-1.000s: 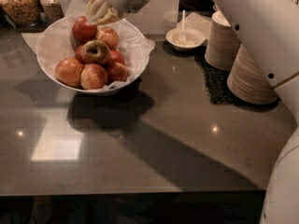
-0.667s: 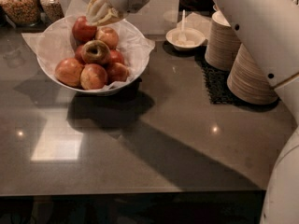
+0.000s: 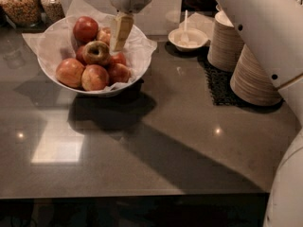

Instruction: Pick apple from white bowl

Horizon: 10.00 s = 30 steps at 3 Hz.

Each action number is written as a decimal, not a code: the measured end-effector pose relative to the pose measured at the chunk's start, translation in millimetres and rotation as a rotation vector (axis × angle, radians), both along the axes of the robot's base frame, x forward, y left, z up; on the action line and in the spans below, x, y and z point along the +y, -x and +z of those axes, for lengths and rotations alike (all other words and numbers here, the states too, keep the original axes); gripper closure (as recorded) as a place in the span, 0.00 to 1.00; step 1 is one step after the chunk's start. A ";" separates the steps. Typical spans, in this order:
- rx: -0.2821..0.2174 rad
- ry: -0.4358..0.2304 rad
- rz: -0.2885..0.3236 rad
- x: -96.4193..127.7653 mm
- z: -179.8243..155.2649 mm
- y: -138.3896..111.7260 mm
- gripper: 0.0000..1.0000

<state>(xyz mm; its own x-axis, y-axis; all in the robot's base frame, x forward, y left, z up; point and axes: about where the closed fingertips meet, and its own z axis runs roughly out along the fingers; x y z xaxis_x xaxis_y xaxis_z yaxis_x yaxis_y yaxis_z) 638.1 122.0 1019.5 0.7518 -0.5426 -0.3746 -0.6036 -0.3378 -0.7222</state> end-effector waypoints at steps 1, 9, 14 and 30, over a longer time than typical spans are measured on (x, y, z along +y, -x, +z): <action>0.000 0.000 0.000 0.0 0.0 0.0 0.00; -0.306 0.488 0.353 61.1 -3.0 -61.3 0.00; -0.285 0.364 0.322 58.6 -0.9 -40.7 0.00; 0.025 0.221 0.473 37.6 -84.6 -19.9 0.42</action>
Offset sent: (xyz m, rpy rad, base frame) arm 0.0011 0.0090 0.0072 -0.1832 -0.1027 0.1520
